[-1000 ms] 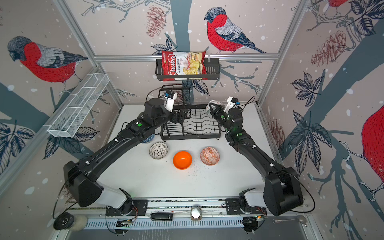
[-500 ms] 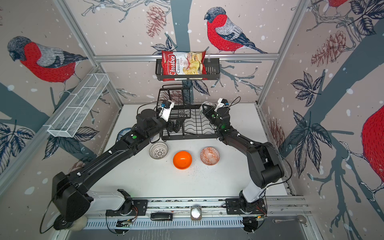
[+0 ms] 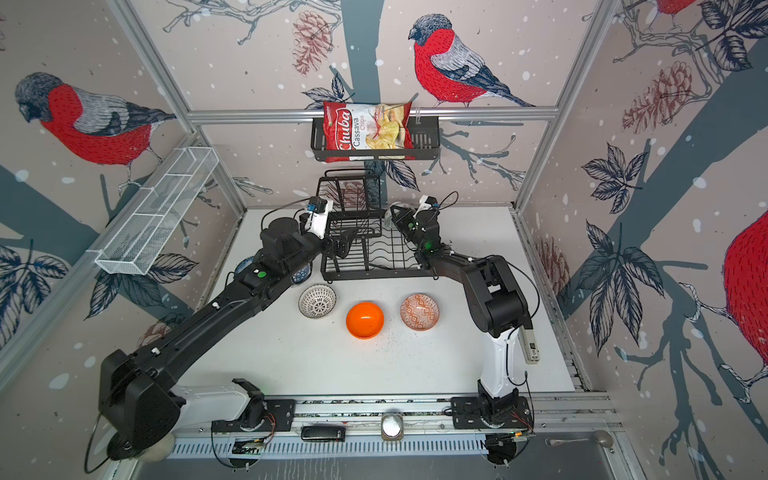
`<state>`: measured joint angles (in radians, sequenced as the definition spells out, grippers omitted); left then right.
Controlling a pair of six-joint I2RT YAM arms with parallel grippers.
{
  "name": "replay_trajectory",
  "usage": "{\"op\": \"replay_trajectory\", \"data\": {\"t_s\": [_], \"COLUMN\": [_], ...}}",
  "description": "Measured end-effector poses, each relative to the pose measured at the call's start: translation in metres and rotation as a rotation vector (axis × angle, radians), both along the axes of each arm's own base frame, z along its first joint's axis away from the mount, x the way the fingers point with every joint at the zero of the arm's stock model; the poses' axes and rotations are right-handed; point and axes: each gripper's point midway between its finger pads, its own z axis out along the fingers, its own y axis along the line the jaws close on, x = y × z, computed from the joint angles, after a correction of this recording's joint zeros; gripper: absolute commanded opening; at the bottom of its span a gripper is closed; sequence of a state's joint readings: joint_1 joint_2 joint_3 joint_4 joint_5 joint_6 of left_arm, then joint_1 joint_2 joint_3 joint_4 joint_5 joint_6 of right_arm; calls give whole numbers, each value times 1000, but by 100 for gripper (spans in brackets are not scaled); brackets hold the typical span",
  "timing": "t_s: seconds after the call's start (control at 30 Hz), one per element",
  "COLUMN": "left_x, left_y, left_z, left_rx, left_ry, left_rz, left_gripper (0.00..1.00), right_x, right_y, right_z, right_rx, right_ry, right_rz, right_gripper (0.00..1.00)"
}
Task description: Load the bowls into the dish rack
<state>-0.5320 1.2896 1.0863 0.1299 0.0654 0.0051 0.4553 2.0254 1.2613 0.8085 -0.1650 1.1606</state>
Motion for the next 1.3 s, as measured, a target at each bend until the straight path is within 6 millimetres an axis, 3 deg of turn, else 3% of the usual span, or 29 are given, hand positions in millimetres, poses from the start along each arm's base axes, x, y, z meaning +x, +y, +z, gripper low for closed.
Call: {"op": "replay_trajectory", "data": {"t_s": [0.17, 0.3, 0.47, 0.7, 1.03, 1.3], "left_x": [13, 19, 20, 25, 28, 29], "left_y": [14, 22, 21, 24, 26, 26], "left_z": [-6, -6, -7, -12, -16, -16], "left_rx": [-39, -73, -91, -107, -111, -111], "left_ry": [44, 60, 75, 98, 110, 110], "left_rz": [24, 38, 26, 41, 50, 50], "left_gripper": [98, 98, 98, 98, 98, 98], "right_x": [14, 23, 36, 49, 53, 49], "right_y": [14, 29, 44, 58, 77, 74], "right_z": [-23, -30, -31, -52, -60, -67], "right_rx": [43, 65, 99, 133, 166, 202], "right_ry": [35, 44, 33, 68, 53, 43], "right_rz": [18, 38, 56, 63, 85, 63], "right_gripper": [0, 0, 0, 0, 0, 0]}}
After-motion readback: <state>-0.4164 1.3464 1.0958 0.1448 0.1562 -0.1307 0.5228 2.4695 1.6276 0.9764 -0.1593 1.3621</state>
